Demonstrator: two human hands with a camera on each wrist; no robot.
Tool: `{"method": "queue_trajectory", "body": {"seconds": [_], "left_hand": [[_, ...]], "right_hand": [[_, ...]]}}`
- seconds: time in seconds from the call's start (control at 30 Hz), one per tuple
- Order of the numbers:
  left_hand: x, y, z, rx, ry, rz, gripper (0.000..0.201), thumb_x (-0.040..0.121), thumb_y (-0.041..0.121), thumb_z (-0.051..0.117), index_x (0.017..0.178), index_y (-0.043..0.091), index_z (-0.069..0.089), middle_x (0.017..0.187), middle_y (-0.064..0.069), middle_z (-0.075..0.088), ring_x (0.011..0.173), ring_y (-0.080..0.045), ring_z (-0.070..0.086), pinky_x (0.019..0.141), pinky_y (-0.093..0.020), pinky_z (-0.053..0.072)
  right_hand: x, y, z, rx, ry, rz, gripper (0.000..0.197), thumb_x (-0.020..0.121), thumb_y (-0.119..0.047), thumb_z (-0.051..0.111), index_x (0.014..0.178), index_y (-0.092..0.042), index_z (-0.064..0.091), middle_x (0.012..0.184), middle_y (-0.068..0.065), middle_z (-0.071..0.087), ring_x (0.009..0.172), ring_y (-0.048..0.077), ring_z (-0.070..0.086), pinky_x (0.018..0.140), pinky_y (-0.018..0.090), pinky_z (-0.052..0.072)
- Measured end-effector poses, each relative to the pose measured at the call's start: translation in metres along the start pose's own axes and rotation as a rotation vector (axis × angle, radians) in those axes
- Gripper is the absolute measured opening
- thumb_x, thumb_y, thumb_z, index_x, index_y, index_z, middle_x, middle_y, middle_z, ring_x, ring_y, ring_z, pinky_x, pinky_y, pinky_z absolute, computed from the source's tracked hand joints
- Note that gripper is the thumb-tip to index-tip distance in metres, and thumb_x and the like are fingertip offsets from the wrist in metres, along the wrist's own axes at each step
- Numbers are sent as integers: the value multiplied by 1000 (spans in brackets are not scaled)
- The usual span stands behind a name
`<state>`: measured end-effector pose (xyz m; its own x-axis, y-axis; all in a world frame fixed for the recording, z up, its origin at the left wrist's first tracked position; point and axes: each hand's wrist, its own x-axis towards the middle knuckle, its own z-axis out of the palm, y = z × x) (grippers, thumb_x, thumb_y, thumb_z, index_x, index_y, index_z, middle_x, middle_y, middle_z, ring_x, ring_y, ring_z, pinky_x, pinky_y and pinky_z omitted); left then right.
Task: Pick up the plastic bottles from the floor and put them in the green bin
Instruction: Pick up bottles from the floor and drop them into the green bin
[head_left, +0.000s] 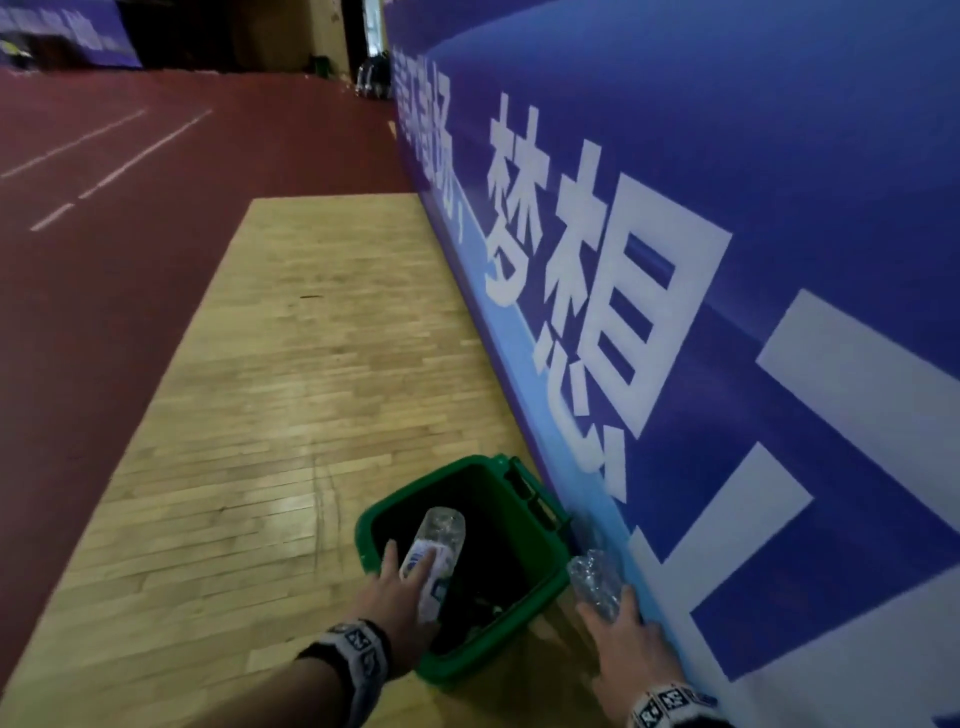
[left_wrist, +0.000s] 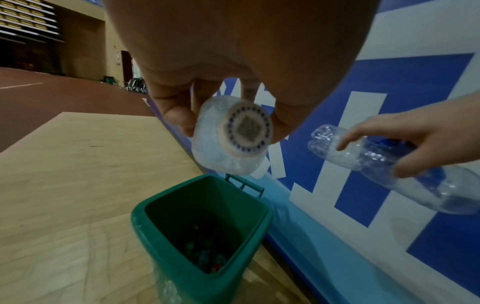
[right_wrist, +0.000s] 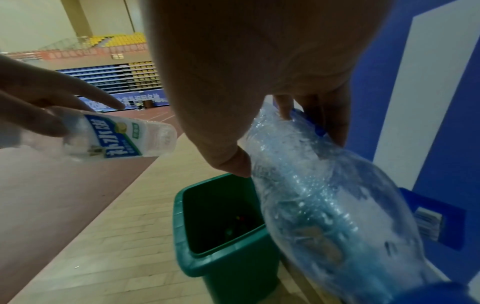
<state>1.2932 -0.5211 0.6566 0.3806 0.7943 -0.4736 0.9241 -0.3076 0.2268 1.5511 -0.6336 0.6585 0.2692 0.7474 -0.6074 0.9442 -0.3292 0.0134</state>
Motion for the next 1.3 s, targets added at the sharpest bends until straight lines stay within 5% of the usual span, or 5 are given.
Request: {"method": "queue_trajectory", "body": {"seconds": [0.2, 0.43, 0.53, 1.0, 1.3], "left_hand": [[71, 6, -19, -49, -26, -62, 78, 87, 48, 53, 152, 19, 21, 146, -8, 35, 131, -30, 42, 100, -39, 44], [79, -10, -49, -171, 82, -183, 65, 89, 32, 55, 148, 18, 31, 141, -6, 42, 127, -27, 46, 102, -36, 43], [47, -23, -52, -237, 147, -321, 63, 91, 32, 55, 148, 19, 30, 144, -6, 40, 129, -27, 43, 103, -38, 42], [-255, -110, 89, -679, 335, -1138, 57, 91, 37, 58, 143, 21, 39, 140, 1, 46, 121, -19, 51, 98, -33, 47], [-469, -192, 231, -1015, 347, -1333, 54, 89, 38, 57, 139, 24, 43, 137, 3, 49, 121, -16, 52, 100, -30, 44]], "right_hand": [[50, 5, -42, -52, 17, 0, 70, 95, -22, 53, 150, -47, 18, 161, 17, -8, 134, 39, 33, 106, 50, 41], [133, -44, -76, -255, -13, -291, 68, 100, -6, 33, 151, -47, 16, 163, 16, -13, 140, 53, 17, 107, 58, 37], [156, -85, -81, -369, 58, -398, 72, 99, -14, 48, 154, -44, 10, 162, 19, -20, 144, 56, -2, 113, 65, 21], [-13, -310, 26, -996, 102, -1198, 67, 90, -25, 64, 146, -12, 31, 161, 21, 7, 148, 45, 5, 117, 56, 24], [-132, -455, 122, -1107, 154, -1225, 56, 95, -35, 55, 146, -19, 36, 159, 12, 16, 146, 38, 16, 116, 50, 26]]}}
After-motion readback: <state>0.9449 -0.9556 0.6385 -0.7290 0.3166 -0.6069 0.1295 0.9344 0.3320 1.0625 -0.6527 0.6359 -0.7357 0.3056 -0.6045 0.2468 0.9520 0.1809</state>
